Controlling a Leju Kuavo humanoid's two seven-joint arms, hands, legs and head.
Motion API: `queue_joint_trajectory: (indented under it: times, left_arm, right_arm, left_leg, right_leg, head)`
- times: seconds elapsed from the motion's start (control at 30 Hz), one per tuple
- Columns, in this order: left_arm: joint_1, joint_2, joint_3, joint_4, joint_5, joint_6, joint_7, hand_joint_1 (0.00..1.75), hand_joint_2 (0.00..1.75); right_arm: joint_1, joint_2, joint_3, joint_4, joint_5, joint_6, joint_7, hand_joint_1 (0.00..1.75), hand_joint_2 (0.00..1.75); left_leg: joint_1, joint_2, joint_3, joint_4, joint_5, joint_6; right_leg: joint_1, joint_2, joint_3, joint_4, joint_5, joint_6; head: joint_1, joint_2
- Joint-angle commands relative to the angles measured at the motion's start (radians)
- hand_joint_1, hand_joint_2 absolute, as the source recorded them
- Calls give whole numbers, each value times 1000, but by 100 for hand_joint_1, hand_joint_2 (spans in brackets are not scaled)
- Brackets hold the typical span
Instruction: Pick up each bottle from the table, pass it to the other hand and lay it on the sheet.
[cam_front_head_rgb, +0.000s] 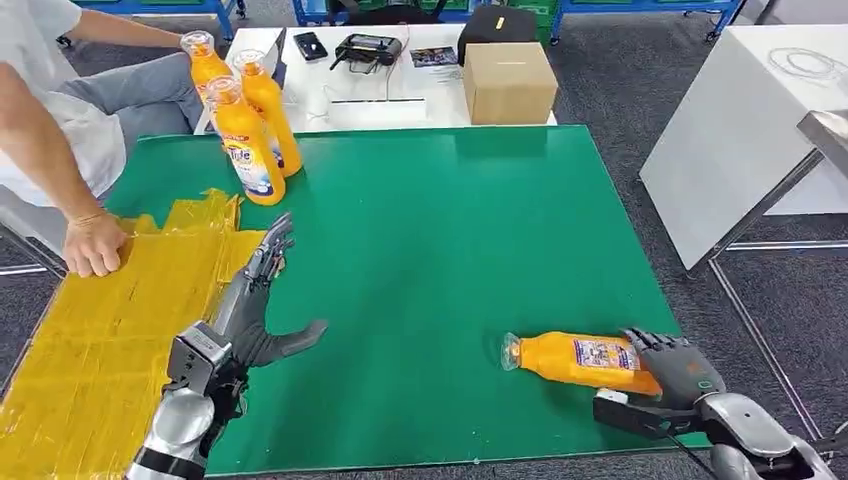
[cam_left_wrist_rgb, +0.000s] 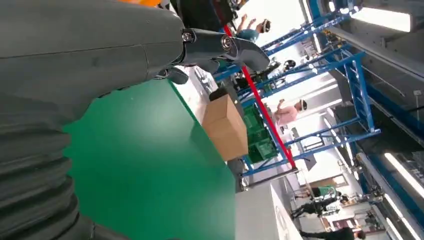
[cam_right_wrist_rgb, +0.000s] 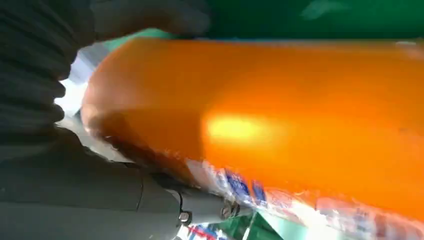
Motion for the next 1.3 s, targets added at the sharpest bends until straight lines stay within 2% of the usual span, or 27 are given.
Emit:
queue_joint_trajectory:
  times: [0.03,0.1,0.33,0.4,0.5,0.53,0.57,0.6,0.63,0.73,0.8,0.93,0.97,1.0,1.03,1.07,1.1,1.17,1.23,1.3]
  left_arm:
    - [-49,2,-31,78,2,2,7,0,175]
    - [-54,1,-35,83,2,1,9,0,175]
    - [-63,-2,-42,85,8,6,16,0,175]
    - [-57,1,-41,79,11,10,21,0,175]
    - [-54,2,-40,80,11,10,21,0,175]
    - [-54,2,-40,80,11,10,21,0,175]
    - [-50,3,-38,75,11,10,21,0,175]
    - [-46,3,-36,70,11,10,21,0,175]
    - [-44,4,-35,67,11,10,21,0,175]
    - [-41,3,-36,65,11,10,21,0,175]
    - [-41,3,-37,66,11,10,21,0,175]
    - [-41,3,-39,64,11,9,21,0,175]
    - [-38,2,-39,59,10,7,23,0,175]
    - [-34,1,-39,54,9,1,30,0,175]
    - [-22,-2,-38,40,10,-9,44,0,175]
    - [-17,-4,-39,37,10,-10,45,0,175]
    - [-14,-5,-44,36,16,-27,57,0,175]
    - [-2,-10,-73,47,2,-43,73,0,175]
    - [-5,-17,-107,72,19,-71,85,0,175]
    - [-15,-22,-139,106,67,-114,105,0,175]
  right_arm:
    - [-38,101,82,167,8,5,6,0,175]
    - [-51,111,90,192,15,1,6,0,175]
    - [-76,123,104,236,23,1,12,0,175]
    - [-79,134,94,235,32,-34,9,150,175]
    - [-80,137,95,234,31,-33,10,150,175]
    - [-80,137,95,234,31,-33,10,150,175]
    - [-78,139,92,224,34,-44,7,157,175]
    - [-77,148,85,214,34,-59,0,175,175]
    - [-78,151,86,201,35,-64,-9,175,175]
    - [-81,150,82,178,29,-66,-31,175,175]
    - [-81,149,82,176,29,-66,-32,175,175]
    - [-87,168,73,177,44,-93,-49,175,175]
    - [-89,187,64,176,52,-119,-58,175,175]
    - [-87,233,31,158,86,-232,-77,175,175]
    - [-81,304,-3,126,96,-295,-92,175,175]
    - [-85,322,3,113,117,-282,-77,175,175]
    - [-76,356,-17,76,101,-317,-92,175,175]
    - [-66,477,-100,1,-19,-416,-139,175,175]
    - [-75,540,-127,-34,-119,-443,-179,175,175]
    - [-84,592,-150,-46,-228,-461,-230,175,175]
  left_leg:
    - [3,-3,1,-3,1,-1]
    - [3,-1,3,-2,0,-1]
    - [4,6,7,-2,-1,-2]
    - [4,7,6,-2,-4,-2]
    - [4,12,8,-2,-7,-1]
    - [4,9,5,-3,-4,-1]
    - [4,11,7,-3,-4,0]
    - [4,11,8,-2,-3,0]
    - [4,7,6,-3,-1,0]
    - [4,9,9,-3,-2,0]
    - [4,11,10,-2,-2,0]
    - [3,10,10,-1,-2,0]
    - [3,9,9,-2,-2,0]
    - [3,10,9,-2,-2,0]
    - [4,9,8,-3,-1,0]
    - [4,11,8,-3,-1,0]
    - [4,13,9,-2,-2,0]
    - [4,12,7,-2,-2,-1]
    - [4,13,4,-2,-2,-1]
    - [3,7,-1,-2,1,-2]
  right_leg:
    - [3,-3,4,-5,2,-2]
    - [4,0,10,-4,2,-1]
    - [6,5,9,-5,3,-2]
    - [6,6,2,-5,4,-2]
    - [5,11,3,-3,2,-2]
    - [5,8,1,-5,5,-2]
    - [5,10,2,-5,5,-3]
    - [5,9,5,-4,4,-4]
    - [5,6,3,-5,5,-4]
    - [5,8,4,-5,4,-4]
    - [5,10,15,-4,4,-2]
    - [4,9,15,-3,4,-2]
    - [5,9,14,-4,4,-2]
    - [5,9,14,-4,4,-2]
    - [5,8,13,-5,5,-3]
    - [6,10,13,-5,5,-3]
    - [6,12,14,-4,5,-3]
    - [6,11,11,-3,5,-3]
    - [6,12,9,-2,4,-3]
    - [5,8,5,-1,4,-3]
  head:
    - [0,0]
    - [0,0]
    - [1,0]
    - [0,0]
    - [1,0]
    - [0,0]
    - [0,0]
    - [1,0]
    - [0,0]
    - [1,0]
    - [1,0]
    - [0,0]
    - [1,0]
    - [0,0]
    - [0,0]
    - [0,0]
    - [1,0]
    - [1,0]
    - [0,0]
    - [0,0]
